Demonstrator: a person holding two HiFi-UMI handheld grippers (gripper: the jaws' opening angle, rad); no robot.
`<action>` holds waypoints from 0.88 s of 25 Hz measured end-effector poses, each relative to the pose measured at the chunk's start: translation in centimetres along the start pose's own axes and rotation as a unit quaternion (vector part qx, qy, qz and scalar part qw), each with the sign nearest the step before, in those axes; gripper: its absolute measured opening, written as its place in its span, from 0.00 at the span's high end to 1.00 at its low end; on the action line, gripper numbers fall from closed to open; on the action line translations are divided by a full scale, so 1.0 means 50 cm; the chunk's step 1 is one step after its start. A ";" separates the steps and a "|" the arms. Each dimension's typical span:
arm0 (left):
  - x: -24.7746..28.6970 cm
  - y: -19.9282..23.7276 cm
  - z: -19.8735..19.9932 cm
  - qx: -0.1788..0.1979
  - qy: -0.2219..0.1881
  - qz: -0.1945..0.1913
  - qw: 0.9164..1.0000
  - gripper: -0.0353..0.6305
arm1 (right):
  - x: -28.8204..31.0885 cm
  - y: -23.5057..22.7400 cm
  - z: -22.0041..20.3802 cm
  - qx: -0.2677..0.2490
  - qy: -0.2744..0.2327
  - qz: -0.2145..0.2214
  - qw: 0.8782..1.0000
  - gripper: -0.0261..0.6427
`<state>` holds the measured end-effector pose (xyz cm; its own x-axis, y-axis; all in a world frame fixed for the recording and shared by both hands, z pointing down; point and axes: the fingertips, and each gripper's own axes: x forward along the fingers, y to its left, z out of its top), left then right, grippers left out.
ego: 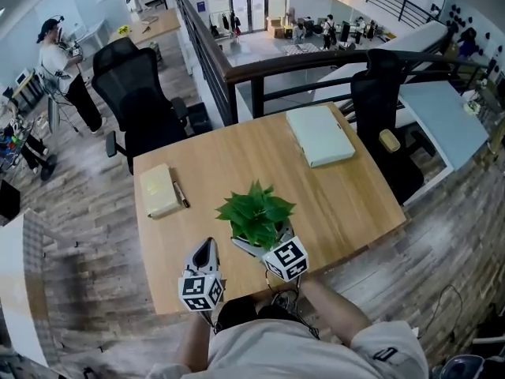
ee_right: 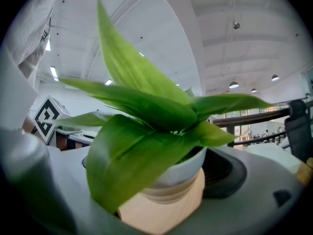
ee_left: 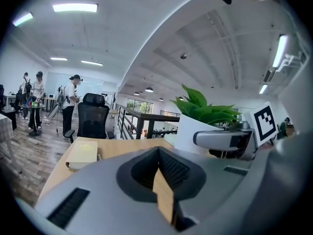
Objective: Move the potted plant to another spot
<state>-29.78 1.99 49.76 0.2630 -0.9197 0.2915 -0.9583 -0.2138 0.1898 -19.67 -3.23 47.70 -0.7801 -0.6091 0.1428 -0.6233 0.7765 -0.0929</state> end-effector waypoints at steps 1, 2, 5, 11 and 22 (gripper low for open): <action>-0.007 -0.013 -0.007 0.000 -0.001 0.004 1.000 0.93 | -0.014 -0.001 -0.002 -0.001 -0.003 0.003 1.000 0.18; -0.013 -0.024 -0.011 0.000 -0.003 0.007 1.000 0.93 | -0.025 -0.002 -0.003 -0.001 -0.007 0.006 1.000 0.18; -0.023 -0.037 -0.011 0.000 -0.007 0.013 1.000 0.93 | -0.031 -0.005 0.006 0.000 -0.017 0.014 1.000 0.18; -0.030 -0.023 -0.019 0.004 0.013 0.016 1.000 0.93 | -0.025 -0.006 0.009 0.018 -0.023 0.014 0.999 0.18; 0.082 -0.015 0.024 -0.001 0.005 -0.016 1.000 0.93 | 0.007 -0.083 0.042 0.008 -0.016 -0.005 1.000 0.18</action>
<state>-28.12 -2.02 49.71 0.2939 -0.9092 0.2949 -0.9494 -0.2419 0.2004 -17.47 -7.02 46.08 -0.7754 -0.6215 0.1114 -0.6312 0.7681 -0.1078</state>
